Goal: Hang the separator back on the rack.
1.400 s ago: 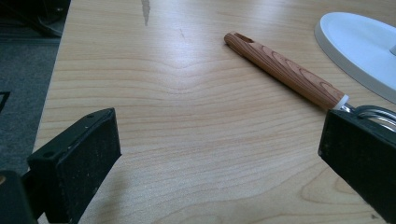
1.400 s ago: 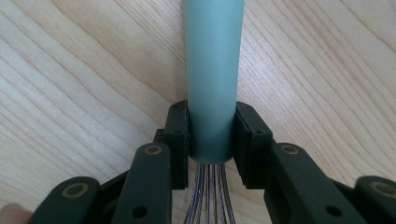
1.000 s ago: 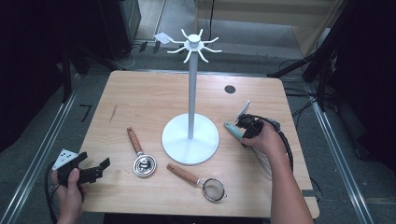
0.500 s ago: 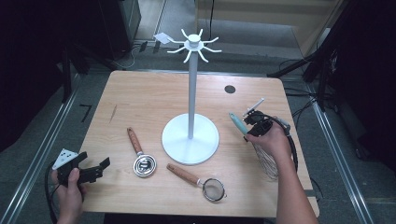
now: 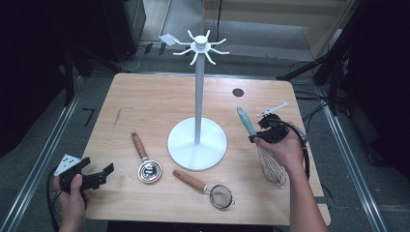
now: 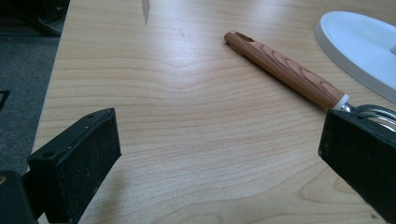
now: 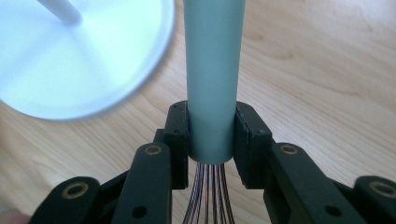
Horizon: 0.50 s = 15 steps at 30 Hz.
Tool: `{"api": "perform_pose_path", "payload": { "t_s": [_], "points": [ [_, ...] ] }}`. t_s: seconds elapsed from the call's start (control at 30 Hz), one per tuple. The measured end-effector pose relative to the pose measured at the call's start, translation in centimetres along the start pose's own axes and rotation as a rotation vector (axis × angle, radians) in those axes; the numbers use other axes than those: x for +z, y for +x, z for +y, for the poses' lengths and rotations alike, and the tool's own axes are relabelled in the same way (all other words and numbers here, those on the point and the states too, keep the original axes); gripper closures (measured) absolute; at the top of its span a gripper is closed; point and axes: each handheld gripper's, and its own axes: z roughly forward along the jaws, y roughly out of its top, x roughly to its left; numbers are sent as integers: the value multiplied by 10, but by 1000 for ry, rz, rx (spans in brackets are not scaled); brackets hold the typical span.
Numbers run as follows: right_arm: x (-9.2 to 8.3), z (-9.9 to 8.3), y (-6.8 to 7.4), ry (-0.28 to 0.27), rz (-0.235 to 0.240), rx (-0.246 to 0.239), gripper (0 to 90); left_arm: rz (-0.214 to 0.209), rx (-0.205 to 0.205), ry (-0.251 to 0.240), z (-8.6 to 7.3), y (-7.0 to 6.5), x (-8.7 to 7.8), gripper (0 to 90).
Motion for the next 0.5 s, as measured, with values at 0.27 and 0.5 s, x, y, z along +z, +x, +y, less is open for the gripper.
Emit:
{"api": "perform_pose_path", "payload": {
  "t_s": [0.27, 0.5],
  "points": [
    [-33, -4, 24, -222, 31, -28, 711, 2, 1, 0, 0, 0, 0, 0],
    [-53, -3, 47, -373, 40, -57, 711, 2, 0, -1, 0, 0, 0, 0]
  ]
}}
